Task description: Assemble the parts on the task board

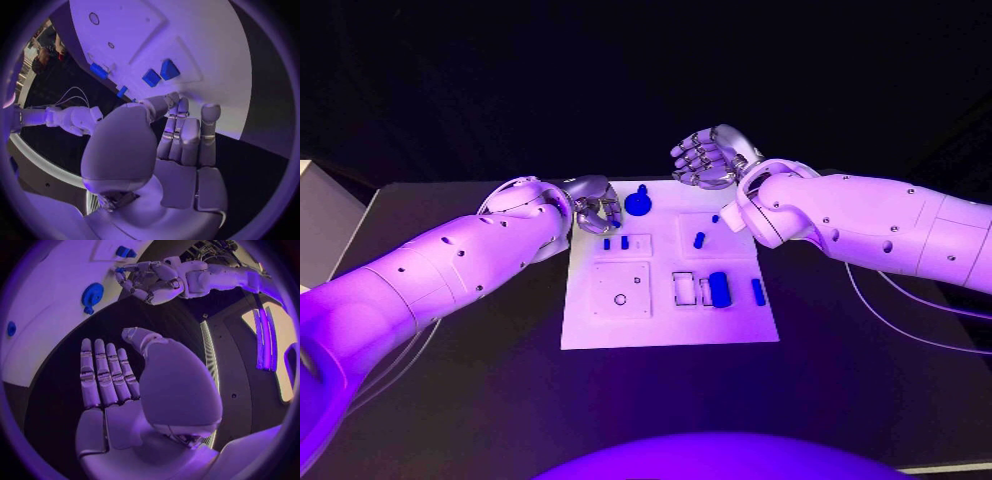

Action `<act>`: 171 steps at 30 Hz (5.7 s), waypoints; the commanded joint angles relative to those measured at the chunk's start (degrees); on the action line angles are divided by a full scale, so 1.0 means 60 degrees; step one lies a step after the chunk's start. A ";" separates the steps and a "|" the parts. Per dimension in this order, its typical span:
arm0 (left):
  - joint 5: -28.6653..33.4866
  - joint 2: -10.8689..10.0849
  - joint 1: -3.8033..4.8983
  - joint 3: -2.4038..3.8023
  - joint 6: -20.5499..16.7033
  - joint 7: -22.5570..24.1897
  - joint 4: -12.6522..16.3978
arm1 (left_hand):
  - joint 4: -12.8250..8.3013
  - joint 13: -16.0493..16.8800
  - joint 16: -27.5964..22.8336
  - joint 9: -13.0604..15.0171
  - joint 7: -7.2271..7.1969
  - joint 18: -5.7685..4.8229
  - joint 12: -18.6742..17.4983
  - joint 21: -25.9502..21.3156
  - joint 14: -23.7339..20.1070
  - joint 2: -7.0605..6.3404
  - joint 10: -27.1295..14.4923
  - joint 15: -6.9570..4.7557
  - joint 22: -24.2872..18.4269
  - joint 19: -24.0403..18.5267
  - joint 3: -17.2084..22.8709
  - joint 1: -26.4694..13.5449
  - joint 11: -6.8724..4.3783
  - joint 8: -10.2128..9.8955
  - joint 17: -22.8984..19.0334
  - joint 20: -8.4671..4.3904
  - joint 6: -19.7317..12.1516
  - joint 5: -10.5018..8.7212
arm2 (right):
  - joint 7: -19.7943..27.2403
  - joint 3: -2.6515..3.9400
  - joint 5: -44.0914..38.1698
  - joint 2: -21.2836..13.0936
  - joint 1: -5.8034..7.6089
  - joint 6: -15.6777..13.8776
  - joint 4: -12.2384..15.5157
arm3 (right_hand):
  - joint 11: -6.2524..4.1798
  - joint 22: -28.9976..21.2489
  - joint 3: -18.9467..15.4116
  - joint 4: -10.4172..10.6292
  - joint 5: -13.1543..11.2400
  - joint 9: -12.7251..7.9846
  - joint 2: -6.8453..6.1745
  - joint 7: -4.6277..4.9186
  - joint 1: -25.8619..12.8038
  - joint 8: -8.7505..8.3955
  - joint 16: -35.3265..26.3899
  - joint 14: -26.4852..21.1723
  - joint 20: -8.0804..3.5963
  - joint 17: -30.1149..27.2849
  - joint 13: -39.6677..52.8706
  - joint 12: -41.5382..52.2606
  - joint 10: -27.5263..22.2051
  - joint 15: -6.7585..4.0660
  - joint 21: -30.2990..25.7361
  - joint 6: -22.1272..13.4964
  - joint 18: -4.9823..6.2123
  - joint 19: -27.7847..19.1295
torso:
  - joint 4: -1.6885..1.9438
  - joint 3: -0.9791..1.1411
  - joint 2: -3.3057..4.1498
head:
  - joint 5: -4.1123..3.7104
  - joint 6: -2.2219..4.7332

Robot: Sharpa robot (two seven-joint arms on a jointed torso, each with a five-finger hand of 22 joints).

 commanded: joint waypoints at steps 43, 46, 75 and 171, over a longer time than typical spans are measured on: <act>0.0065 0.0089 -0.0018 -0.0011 0.0030 -0.0091 0.0046 | 0.0034 0.0153 -0.0073 -0.0075 0.0015 -0.0100 -0.0489 -0.0237 -0.0129 0.0031 0.0149 0.0033 -0.0339 -0.0233 -0.0122 -0.0145 0.0026 -0.0362 -0.0125 0.0027 -0.0152 -0.0011 | 0.0100 0.0006 -0.0006 0.0007 -0.0006 0.0107 -0.0003 | 0.0021 -0.0012 0.0056 0.0005 0.0042 -0.0020 0.0020 0.0484 -0.0129 -0.0025 -0.0079 0.0064 0.0054 -0.0027 -0.0001 -0.0078 0.0081 0.0015 -0.0019 0.0057 0.0127 -0.0007 | 0.0000 -0.0003 0.0005 | -0.0042 0.0003; 0.0064 0.0092 -0.0018 -0.0011 0.0048 -0.0118 0.0035 | 0.0023 0.0186 -0.0069 -0.0054 0.0002 -0.0095 -0.0487 -0.0246 -0.0133 0.0053 0.0156 0.0025 -0.0356 -0.0243 -0.0140 -0.0122 0.0018 -0.0324 -0.0122 0.0022 -0.0061 -0.0012 | 0.0100 0.0006 -0.0001 0.0007 -0.0006 0.0108 -0.0004 | 0.0021 -0.0012 0.0056 0.0005 0.0042 -0.0020 0.0020 0.0484 -0.0129 -0.0025 -0.0079 0.0064 0.0054 -0.0027 -0.0001 -0.0078 0.0081 0.0015 -0.0019 0.0057 0.0127 -0.0007 | -0.0001 -0.0006 0.0003 | -0.0045 0.0007; 0.0230 0.0042 -0.0020 -0.0012 -0.0375 0.0042 0.0049 | 0.0077 0.0328 -0.0352 -0.0160 0.0058 0.0047 -0.0600 -0.0750 -0.0834 -0.0081 -0.0431 0.0133 -0.1136 -0.0894 -0.0348 -0.0240 0.0142 -0.0643 -0.1211 0.0101 -0.0498 -0.0021 | 0.0106 0.0006 0.0015 -0.0007 -0.0006 0.0112 -0.0002 | 0.0023 -0.0013 0.0056 0.0009 0.0045 -0.0025 0.0025 0.0486 -0.0150 -0.0029 -0.0087 0.0065 0.0056 -0.0034 0.0000 -0.0088 0.0085 0.0016 -0.0020 0.0058 0.0127 -0.0011 | 0.0001 -0.0015 -0.0004 | -0.0050 0.0026; 0.0048 0.0929 -0.0009 -0.0357 0.0530 -0.0112 -0.0816 | -0.0029 0.0493 -0.0061 -0.0117 -0.0048 0.0105 0.0015 -0.0829 -0.1186 -0.0150 -0.0570 0.0142 -0.1352 -0.1361 -0.0736 0.0177 0.0115 -0.0848 -0.1746 0.0128 -0.0977 -0.0054 | 0.0094 0.0007 0.0030 0.0101 -0.0002 0.0175 0.0109 | 0.0018 -0.0011 0.0076 0.0030 0.0057 -0.0040 0.0065 0.0480 -0.0230 -0.0031 -0.0112 0.0086 0.0057 -0.0059 0.0002 -0.0121 0.0121 0.0014 -0.0018 0.0084 0.0129 -0.0014 | 0.0013 -0.0019 0.0002 | -0.0163 0.0126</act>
